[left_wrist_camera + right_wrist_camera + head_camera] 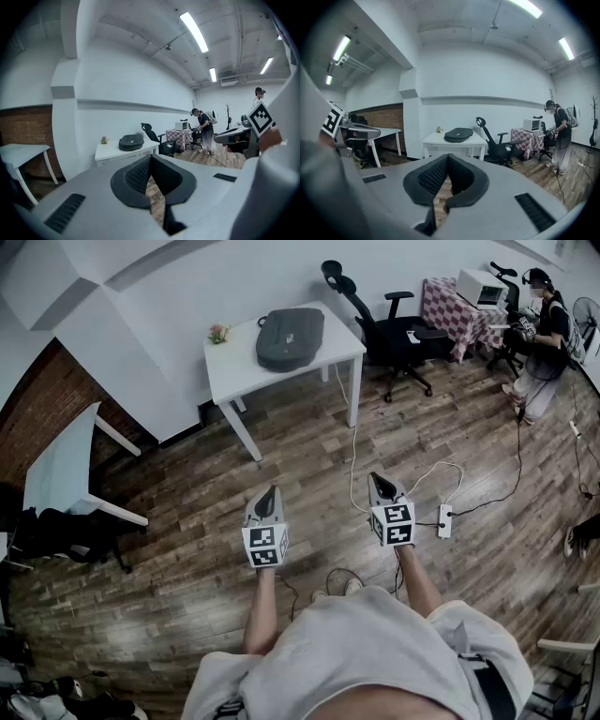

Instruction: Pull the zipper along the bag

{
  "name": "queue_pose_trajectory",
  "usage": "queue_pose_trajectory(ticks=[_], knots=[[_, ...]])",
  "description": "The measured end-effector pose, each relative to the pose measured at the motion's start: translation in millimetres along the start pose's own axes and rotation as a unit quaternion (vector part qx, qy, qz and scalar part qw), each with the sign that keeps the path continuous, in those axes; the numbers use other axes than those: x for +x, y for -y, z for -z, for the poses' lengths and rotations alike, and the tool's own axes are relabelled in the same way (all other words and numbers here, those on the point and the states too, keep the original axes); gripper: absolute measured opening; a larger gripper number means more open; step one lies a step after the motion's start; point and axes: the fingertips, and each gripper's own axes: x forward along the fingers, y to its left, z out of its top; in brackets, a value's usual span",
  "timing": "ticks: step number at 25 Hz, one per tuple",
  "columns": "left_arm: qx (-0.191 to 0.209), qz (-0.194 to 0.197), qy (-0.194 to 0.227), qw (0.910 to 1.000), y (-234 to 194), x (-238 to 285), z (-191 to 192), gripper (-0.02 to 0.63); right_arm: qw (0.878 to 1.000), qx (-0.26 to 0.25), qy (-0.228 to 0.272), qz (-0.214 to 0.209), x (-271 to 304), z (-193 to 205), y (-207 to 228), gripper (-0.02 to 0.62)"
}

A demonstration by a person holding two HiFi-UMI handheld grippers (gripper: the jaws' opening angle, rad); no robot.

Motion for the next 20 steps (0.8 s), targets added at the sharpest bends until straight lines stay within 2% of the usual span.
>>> queue_pose_trajectory(ticks=[20], knots=[[-0.005, -0.016, -0.01, 0.9998, 43, 3, 3, 0.026, 0.999, 0.005, 0.006, -0.035, -17, 7, 28, 0.014]])
